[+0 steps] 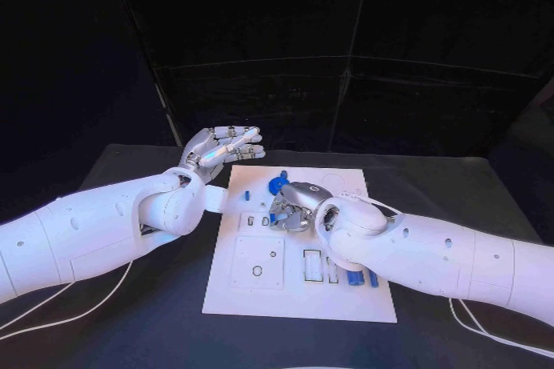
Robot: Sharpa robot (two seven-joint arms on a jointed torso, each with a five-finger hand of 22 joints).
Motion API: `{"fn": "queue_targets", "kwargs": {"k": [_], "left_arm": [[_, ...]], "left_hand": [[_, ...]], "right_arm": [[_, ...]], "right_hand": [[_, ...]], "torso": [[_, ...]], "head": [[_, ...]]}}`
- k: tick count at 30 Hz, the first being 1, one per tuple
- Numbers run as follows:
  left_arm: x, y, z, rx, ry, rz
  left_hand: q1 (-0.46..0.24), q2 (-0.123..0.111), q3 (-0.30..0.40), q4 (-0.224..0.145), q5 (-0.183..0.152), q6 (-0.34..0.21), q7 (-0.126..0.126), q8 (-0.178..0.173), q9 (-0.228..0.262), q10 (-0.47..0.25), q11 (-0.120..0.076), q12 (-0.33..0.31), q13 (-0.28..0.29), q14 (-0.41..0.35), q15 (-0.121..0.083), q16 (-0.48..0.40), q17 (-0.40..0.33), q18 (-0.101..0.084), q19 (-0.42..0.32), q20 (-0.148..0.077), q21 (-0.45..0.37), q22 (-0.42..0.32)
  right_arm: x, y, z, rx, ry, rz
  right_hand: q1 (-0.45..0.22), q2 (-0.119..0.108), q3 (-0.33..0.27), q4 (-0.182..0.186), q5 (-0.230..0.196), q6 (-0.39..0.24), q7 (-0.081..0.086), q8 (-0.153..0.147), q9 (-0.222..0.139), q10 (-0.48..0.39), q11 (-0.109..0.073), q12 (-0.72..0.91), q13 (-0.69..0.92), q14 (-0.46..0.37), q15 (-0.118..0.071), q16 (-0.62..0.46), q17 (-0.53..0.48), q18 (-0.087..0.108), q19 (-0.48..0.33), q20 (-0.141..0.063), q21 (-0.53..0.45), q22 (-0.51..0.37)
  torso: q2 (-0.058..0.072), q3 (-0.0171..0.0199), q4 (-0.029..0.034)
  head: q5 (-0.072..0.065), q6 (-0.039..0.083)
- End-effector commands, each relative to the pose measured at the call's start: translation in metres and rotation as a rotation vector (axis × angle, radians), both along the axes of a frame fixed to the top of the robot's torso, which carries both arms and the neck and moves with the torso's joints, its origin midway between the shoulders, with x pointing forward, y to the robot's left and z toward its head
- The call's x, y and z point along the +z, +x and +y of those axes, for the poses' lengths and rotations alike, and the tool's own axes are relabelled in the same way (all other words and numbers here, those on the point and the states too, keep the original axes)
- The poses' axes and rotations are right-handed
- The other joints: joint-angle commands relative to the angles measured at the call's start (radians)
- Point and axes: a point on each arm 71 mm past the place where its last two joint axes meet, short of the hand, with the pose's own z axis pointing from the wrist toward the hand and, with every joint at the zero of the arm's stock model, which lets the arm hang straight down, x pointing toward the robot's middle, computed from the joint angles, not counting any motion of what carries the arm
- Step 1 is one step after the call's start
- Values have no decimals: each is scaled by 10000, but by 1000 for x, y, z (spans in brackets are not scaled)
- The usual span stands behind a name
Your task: Assemble the parts on the task board
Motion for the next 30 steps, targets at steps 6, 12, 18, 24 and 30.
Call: {"fn": "queue_targets", "kwargs": {"k": [6, 12, 18, 24, 30], "left_arm": [[2, 0, -1, -109, -65, -46], [2, 0, -1, -122, -67, -37], [2, 0, -1, -126, -68, -34], [2, 0, -1, -123, -66, -32], [1, 0, 0, -123, -63, -25]], "left_hand": [[-34, 101, -11, -75, 36, 89, 73, -42, -13, 64, -22, -61, -13, 69, 3, -24, -9, 33, 73, 4, 35, -10], [-34, 101, -11, -75, 36, 89, 73, -42, -13, 64, -22, -61, -13, 69, 3, -24, -9, 33, 73, 4, 35, -10], [-34, 101, -11, -75, 36, 89, 73, -42, -13, 64, -22, -61, -13, 69, 3, -24, -9, 33, 73, 4, 35, -10], [-34, 101, -11, -75, 36, 89, 73, -42, -13, 64, -22, -61, -13, 69, 3, -24, -9, 33, 73, 4, 35, -10], [-34, 101, -11, -75, 36, 89, 73, -42, -13, 64, -22, -61, -13, 69, 3, -24, -9, 33, 73, 4, 35, -10]], "right_arm": [[-7, -1, -2, -138, -439, 300], [-6, -1, -2, -206, -384, 239], [-6, -1, -1, -243, -379, 198], [-5, -1, -1, -280, -308, 139], [-4, -1, -1, -406, -175, 45]], "right_hand": [[-275, -373, 11, 82, 403, -179, 77, -100, -31, -123, 93, -146, -87, 689, 22, -69, 1147, -65, -73, 54, -55, -70], [-570, -653, -159, 218, 1125, -303, 119, -158, -34, -188, 133, -216, -152, 674, 55, -109, 1091, -49, -121, 87, -98, -143], [-591, -667, -172, 230, 1137, -317, 123, -164, -34, -193, 137, -221, -157, 671, 58, -118, 1078, -47, -125, 90, -102, -150], [-678, -757, -252, 285, 1083, -406, 141, -199, -37, -208, 156, -230, -166, 669, 74, -127, 1069, -44, -133, 106, -114, -165], [-953, -902, -571, 527, 382, -638, 173, -278, -40, -223, 199, -225, -173, 665, 111, -151, 1043, -36, -152, 141, -142, -204]], "torso": [[1, -2, 1], [1, -3, 6], [-4, -1, 8], [-5, -1, 0], [1, 4, -3]], "head": [[9, -16], [2, -23], [-1, -19], [6, -21], [1, -17]]}}
